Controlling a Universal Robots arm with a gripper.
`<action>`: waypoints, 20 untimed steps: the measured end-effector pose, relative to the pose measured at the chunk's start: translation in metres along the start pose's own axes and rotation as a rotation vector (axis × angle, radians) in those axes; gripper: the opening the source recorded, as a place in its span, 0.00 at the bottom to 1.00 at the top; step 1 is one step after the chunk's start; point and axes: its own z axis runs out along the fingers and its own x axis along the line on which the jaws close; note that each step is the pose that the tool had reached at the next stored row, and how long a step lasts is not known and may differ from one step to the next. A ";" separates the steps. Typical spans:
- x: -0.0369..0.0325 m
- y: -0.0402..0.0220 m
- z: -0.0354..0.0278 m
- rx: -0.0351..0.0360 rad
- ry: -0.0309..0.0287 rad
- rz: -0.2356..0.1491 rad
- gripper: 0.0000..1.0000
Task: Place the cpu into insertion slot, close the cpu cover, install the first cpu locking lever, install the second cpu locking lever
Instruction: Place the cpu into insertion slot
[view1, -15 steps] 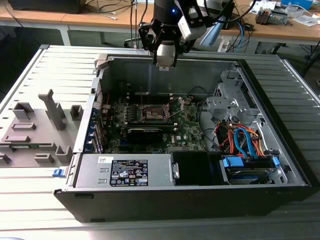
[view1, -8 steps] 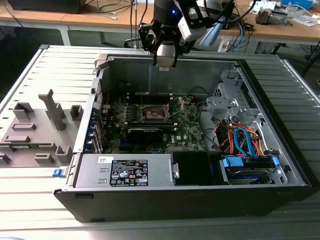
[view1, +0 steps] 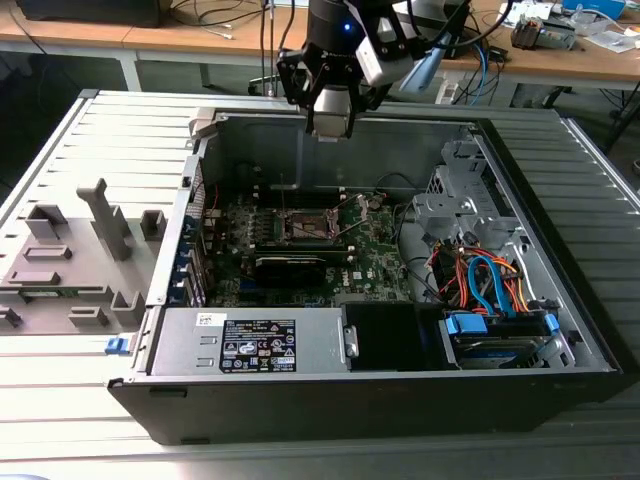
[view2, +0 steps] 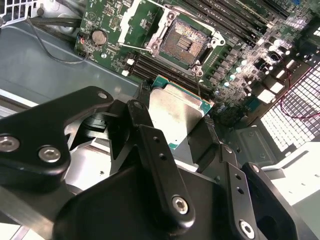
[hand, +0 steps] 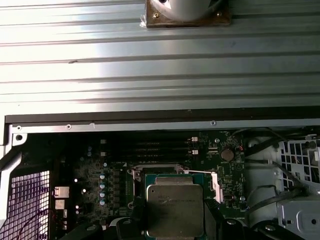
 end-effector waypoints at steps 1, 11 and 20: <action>0.0000 -0.0004 0.0002 0.0001 0.0001 0.000 0.55; -0.0001 -0.0028 0.0019 0.0000 0.0000 0.000 0.55; -0.0002 -0.0049 0.0029 0.0001 0.0000 0.000 0.55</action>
